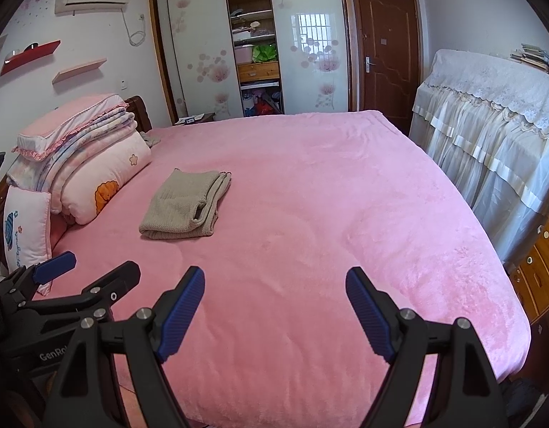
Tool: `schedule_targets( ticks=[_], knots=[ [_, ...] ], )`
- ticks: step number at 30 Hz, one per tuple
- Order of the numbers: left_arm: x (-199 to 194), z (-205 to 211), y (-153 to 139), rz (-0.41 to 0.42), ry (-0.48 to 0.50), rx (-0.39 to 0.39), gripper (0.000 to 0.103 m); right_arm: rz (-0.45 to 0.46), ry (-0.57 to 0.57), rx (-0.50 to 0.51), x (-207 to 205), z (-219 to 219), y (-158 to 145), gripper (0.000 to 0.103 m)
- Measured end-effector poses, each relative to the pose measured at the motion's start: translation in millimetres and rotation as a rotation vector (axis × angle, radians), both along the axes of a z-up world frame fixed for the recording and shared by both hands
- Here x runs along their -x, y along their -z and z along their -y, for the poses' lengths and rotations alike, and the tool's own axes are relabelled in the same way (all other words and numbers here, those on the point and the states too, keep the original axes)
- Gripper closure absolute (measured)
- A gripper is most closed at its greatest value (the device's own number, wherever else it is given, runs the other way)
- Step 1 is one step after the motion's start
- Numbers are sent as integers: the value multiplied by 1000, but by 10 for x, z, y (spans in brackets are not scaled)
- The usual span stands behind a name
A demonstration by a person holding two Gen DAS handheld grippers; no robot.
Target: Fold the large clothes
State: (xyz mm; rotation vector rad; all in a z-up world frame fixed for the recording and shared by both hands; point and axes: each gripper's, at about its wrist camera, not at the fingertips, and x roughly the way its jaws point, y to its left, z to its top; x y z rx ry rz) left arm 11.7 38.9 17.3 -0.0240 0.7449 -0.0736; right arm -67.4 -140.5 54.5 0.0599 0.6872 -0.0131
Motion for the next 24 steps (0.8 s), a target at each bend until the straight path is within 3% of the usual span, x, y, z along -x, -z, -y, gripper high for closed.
schedule_targets(
  ticks=[24],
  knots=[
    [-24, 16, -2, -10, 5, -3, 1, -8, 1, -6, 14, 40, -30, 21]
  ],
)
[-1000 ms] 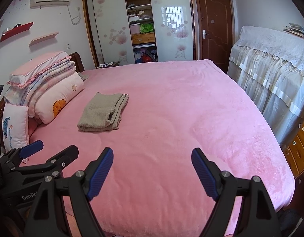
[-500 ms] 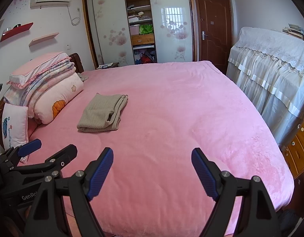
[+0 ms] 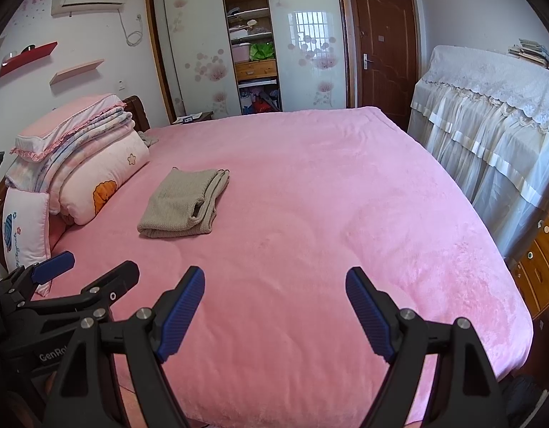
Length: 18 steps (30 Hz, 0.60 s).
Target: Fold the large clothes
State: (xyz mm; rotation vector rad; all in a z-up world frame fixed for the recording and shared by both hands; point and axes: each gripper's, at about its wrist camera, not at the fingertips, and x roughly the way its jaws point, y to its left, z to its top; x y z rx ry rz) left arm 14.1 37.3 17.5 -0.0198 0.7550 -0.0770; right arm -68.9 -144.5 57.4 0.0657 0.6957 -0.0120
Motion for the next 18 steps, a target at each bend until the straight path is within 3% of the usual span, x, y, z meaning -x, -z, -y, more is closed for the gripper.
schedule_targets(
  ticks=[18],
  knots=[
    [-68, -40, 44, -15, 13, 4, 1, -4, 3, -3, -1, -3, -1, 21]
  ],
)
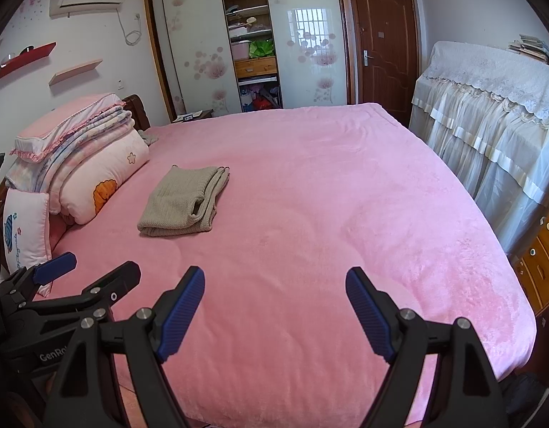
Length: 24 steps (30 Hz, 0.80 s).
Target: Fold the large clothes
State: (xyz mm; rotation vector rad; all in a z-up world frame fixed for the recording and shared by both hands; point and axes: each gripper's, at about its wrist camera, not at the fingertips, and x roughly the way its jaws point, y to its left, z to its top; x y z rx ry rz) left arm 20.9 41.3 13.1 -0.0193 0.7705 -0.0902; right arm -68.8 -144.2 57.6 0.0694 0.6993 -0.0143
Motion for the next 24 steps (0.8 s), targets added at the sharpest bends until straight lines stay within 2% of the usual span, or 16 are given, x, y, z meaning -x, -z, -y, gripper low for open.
schedule_targets(
  ticks=[24],
  knots=[
    [8, -42, 64, -2, -2, -6, 1, -3, -4, -6, -1, -7, 1, 21]
  ],
)
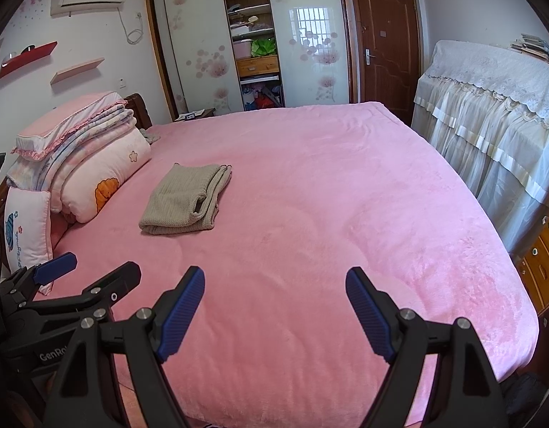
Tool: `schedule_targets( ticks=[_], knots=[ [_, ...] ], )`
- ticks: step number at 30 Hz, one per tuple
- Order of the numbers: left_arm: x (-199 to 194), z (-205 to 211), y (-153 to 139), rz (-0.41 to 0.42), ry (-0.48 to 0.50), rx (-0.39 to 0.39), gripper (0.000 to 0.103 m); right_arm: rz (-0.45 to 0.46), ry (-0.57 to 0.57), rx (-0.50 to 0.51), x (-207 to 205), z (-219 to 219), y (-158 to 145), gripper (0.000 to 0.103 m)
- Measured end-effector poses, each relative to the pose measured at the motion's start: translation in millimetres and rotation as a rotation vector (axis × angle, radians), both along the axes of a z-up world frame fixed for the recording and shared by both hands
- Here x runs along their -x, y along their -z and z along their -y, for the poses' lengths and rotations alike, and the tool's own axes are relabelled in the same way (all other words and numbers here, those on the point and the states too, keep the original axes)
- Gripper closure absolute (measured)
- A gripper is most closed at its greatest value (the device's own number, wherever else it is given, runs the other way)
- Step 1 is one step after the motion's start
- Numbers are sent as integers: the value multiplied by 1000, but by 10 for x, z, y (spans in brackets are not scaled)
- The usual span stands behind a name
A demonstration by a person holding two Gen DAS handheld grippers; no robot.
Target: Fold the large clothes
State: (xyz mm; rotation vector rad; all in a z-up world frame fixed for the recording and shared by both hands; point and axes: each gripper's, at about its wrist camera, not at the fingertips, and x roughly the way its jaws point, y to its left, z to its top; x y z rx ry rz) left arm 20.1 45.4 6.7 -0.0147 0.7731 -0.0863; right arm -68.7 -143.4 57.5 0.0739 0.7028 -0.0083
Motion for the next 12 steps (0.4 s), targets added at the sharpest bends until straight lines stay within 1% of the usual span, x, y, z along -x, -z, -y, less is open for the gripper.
schedule_targets(
  ticks=[12],
  knots=[
    [-1, -37, 34, -3, -5, -7, 1, 1, 1, 0, 1, -9, 0, 21]
  ],
)
